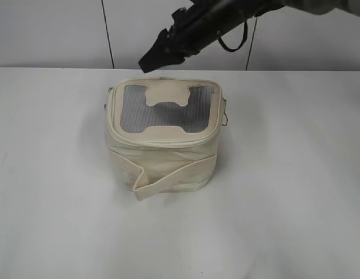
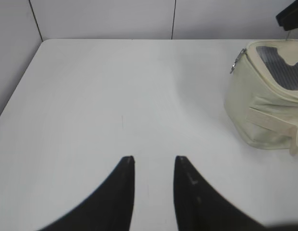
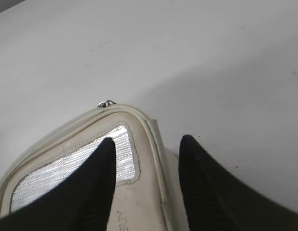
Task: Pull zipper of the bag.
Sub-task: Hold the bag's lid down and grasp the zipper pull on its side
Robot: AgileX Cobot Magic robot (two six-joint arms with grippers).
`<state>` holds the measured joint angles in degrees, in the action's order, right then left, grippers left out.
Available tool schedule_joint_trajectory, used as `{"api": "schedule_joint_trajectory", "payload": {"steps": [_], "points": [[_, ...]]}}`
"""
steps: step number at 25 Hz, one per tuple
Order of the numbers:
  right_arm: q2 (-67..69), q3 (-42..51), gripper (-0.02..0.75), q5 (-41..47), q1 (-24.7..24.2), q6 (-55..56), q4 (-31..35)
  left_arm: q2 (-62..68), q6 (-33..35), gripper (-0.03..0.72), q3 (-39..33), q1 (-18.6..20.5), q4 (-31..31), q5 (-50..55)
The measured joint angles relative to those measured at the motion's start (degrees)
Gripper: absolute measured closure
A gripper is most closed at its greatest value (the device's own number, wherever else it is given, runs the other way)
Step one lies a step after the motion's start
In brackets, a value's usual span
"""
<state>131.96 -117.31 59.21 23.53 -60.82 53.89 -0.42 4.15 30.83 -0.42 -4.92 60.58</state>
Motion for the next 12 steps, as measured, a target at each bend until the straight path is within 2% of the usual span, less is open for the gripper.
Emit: {"api": "schedule_joint_trajectory", "payload": {"steps": [7, 9, 11, 12], "points": [[5.8, -2.1, 0.402, 0.2, 1.1, 0.9, -0.4, 0.0, 0.0, 0.453, 0.0, 0.0, 0.0, 0.0], [6.0, -2.3, 0.48, 0.2, 1.2, 1.2, -0.3, 0.9, 0.0, 0.451, 0.1, 0.0, -0.1, -0.3], [6.0, -2.9, 0.633, 0.8, 1.3, 1.4, -0.5, 3.9, 0.4, 0.449, 0.7, 0.0, -1.3, -1.9], [6.1, -3.0, 0.671, 1.2, 1.3, 1.6, -0.7, 5.9, 1.5, 0.449, 1.3, 0.0, -2.7, -3.5]]}}
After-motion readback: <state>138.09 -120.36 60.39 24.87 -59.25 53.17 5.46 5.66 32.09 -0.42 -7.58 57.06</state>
